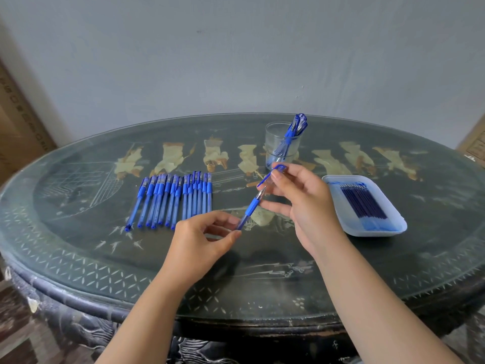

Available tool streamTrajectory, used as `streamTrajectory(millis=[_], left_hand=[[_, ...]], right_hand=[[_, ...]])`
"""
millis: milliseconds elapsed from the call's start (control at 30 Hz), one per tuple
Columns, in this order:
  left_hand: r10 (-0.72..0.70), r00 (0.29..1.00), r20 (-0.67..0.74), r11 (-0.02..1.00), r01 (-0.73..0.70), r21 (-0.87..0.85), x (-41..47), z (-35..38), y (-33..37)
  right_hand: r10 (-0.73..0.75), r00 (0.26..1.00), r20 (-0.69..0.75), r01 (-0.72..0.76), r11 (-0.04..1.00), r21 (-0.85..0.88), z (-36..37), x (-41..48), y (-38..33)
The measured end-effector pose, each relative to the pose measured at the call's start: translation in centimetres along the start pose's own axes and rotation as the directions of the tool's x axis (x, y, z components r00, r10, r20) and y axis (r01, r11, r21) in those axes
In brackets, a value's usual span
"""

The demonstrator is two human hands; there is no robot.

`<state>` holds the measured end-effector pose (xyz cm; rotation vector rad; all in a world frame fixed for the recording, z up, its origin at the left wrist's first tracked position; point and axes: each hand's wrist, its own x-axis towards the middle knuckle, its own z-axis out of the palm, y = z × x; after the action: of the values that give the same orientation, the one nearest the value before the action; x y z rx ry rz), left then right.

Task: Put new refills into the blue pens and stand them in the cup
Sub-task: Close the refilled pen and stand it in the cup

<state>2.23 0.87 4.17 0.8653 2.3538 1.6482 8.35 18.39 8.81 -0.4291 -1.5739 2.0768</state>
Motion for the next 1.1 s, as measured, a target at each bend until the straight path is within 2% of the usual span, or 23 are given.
streamTrajectory(millis=[133, 300, 633, 967, 1100], left_hand=[[0.008, 1.000, 0.000, 1.000, -0.008, -0.001, 0.0, 0.0, 0.0], [0.009, 1.000, -0.002, 1.000, -0.009, 0.008, 0.1, 0.0, -0.1], [-0.008, 0.998, -0.059, 1.000, 0.008, -0.013, 0.1, 0.4, -0.1], [0.000, 0.999, -0.038, 1.000, 0.001, 0.021, 0.0, 0.4, 0.1], [-0.030, 0.997, -0.069, 0.999, 0.029, -0.020, 0.4, 0.3, 0.0]], right_hand=[[0.000, 1.000, 0.020, 0.003, 0.994, -0.109, 0.2, -0.1, 0.3], [-0.007, 0.998, 0.055, 0.016, 0.987, -0.162, 0.8, -0.5, 1.0], [-0.049, 0.997, 0.055, 0.059, 0.980, -0.189, 1.1, -0.5, 1.3], [-0.054, 0.998, 0.035, 0.061, 0.971, -0.230, 0.8, -0.6, 1.8], [-0.055, 0.994, 0.092, 0.072, 0.978, -0.198, 0.9, -0.8, 1.9]])
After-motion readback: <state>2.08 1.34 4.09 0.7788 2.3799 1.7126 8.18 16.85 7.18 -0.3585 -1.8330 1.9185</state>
